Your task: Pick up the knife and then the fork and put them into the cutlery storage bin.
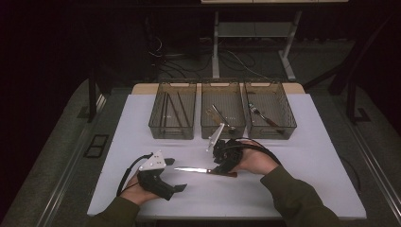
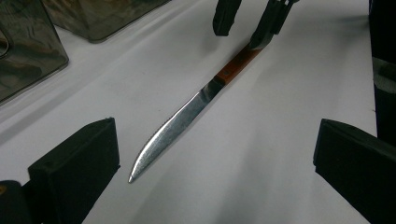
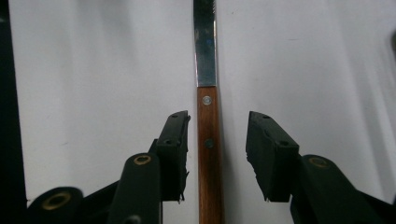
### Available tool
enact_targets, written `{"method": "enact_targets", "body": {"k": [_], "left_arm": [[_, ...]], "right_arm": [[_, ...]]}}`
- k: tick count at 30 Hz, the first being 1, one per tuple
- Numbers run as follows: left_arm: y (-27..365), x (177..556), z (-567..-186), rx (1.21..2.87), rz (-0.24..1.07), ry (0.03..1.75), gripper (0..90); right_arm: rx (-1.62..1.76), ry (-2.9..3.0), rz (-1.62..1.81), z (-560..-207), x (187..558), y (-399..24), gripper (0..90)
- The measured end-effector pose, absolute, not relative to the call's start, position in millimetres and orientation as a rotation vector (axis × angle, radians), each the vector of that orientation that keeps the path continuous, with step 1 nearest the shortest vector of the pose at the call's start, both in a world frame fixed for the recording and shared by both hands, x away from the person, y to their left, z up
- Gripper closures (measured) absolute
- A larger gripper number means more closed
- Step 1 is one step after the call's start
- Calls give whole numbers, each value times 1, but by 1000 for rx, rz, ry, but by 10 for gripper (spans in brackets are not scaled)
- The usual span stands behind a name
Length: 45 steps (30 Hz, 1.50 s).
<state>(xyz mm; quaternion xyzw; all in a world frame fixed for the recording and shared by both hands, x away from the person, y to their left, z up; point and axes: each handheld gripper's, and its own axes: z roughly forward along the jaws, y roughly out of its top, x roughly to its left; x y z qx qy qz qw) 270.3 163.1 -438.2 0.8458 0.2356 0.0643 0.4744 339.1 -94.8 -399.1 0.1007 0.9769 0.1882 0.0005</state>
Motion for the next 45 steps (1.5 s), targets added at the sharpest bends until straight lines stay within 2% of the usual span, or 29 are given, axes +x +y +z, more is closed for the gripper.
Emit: {"method": "enact_targets", "body": {"k": [23,30,33,45], "left_arm": [[163,270,-438,2061,153,580,0],[163,270,-438,2060,152,585,0],[162,269,-438,2055,148,590,0],[163,270,-438,2059,152,582,0]], "right_arm": [[175,3116,346,-418,339,-65,727],[160,3097,290,-418,337,-61,734],[148,3082,286,-418,336,-60,770],[168,3083,296,-418,336,-61,775]]}}
